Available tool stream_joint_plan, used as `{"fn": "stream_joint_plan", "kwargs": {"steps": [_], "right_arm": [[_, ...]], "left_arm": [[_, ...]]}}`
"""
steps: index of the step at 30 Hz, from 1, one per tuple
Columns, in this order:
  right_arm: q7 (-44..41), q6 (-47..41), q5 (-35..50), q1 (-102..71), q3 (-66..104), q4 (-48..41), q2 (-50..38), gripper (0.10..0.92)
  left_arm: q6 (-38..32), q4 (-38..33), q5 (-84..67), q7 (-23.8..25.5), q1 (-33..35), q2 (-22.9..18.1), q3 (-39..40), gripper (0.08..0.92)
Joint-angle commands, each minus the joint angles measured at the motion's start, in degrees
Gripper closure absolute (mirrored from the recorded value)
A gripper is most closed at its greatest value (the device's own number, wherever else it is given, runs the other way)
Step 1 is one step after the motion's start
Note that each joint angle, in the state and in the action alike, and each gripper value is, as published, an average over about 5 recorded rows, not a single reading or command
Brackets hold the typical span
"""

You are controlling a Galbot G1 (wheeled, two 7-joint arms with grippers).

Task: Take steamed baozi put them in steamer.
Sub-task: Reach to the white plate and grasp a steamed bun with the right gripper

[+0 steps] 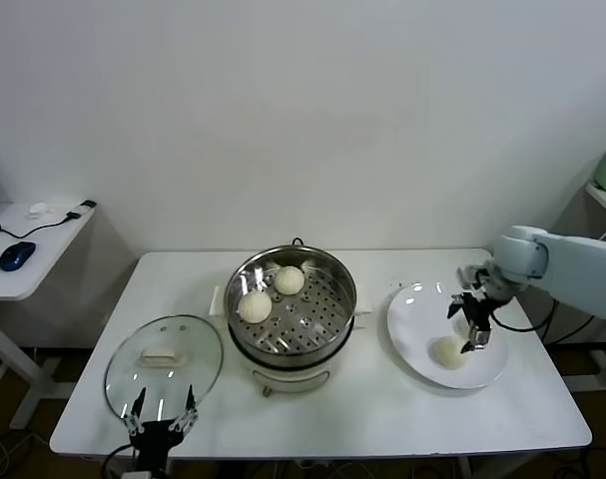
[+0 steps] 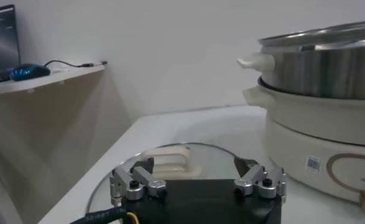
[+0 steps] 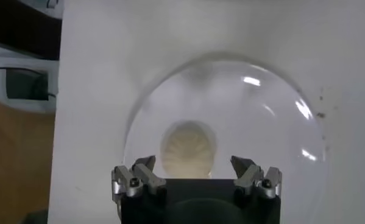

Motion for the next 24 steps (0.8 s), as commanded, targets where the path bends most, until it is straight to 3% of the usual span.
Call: {"fn": "stream_joint_plan", "kwargs": {"steps": [1,16,24], "right_arm": [[1.48,-0.94,-4.62,-11.96,8.29,-4.72,0.29,0.203],[3.00,-0.64,-4.92,-13.34,10.58,-7.57,3.32,0.208],[0.99,0.36,-4.99,-9.85,9.23,-5.87,2.93,0.303]], "left_arm": [[0.08,0.18,0.02,0.03,-0.06,0.02,-0.06,0.177],[0.18,0.95,-0.09,0.02,-0.74,0.05,-0.18,0.177],[0.24,0.62,0.12,0.02,-0.55,-0.25,-0.02,0.177]]}}
